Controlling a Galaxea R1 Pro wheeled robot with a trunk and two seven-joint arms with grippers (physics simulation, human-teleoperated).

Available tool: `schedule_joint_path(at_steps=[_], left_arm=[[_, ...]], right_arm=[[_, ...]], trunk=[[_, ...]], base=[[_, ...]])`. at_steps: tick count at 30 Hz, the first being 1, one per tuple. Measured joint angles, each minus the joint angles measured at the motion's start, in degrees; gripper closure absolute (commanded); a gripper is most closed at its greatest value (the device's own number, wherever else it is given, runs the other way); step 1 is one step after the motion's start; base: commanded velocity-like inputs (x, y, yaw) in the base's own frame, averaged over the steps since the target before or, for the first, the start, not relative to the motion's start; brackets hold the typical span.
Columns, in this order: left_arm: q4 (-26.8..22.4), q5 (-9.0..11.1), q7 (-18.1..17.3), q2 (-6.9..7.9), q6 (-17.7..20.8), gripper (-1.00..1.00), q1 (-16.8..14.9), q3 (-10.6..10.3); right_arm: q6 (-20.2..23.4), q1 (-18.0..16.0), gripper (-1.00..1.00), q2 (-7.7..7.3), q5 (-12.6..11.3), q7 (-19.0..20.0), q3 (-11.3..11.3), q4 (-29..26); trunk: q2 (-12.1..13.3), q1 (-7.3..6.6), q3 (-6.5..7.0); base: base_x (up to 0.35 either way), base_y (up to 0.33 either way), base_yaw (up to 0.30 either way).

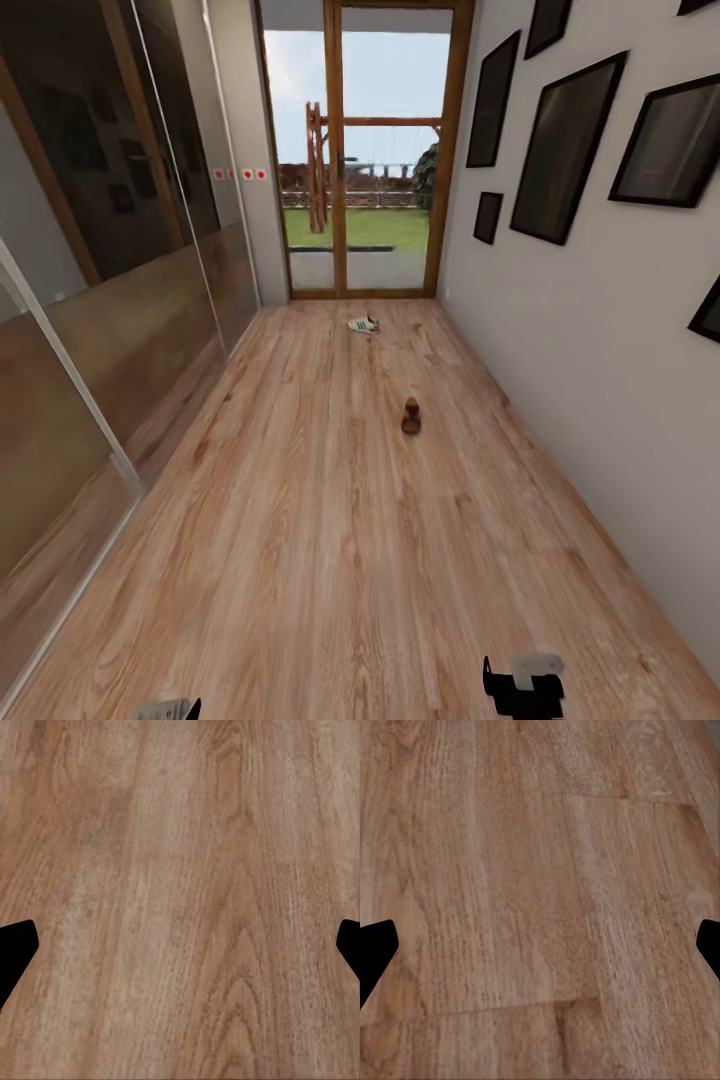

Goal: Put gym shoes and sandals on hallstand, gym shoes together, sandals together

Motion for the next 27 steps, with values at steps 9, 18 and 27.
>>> schedule_joint_path(at_steps=[9, 18, 27], left_arm=[[0.0, 0.0, 0.0, 0.00, 0.0, -1.00, 0.0, 0.0], [0.0, 0.0, 0.0, 0.00, 0.0, -1.00, 0.0, 0.0], [0.0, 0.0, 0.0, 0.02, 0.0, -1.00, 0.0, 0.0]], right_arm=[[0.0, 0.0, -1.00, -0.01, 0.0, 0.0, 0.0, 0.0], [0.0, 0.0, -1.00, 0.00, 0.0, 0.0, 0.1, 0.0], [0.0, 0.0, -1.00, 0.05, 0.0, 0.0, 0.0, 0.0]], trunk=[[0.0, 0.00, 0.00], [0.0, 0.00, 0.00], [0.0, 0.00, 0.00]], base=[[0.337, 0.000, 0.000], [0.337, 0.000, 0.000], [0.337, 0.000, 0.000]])
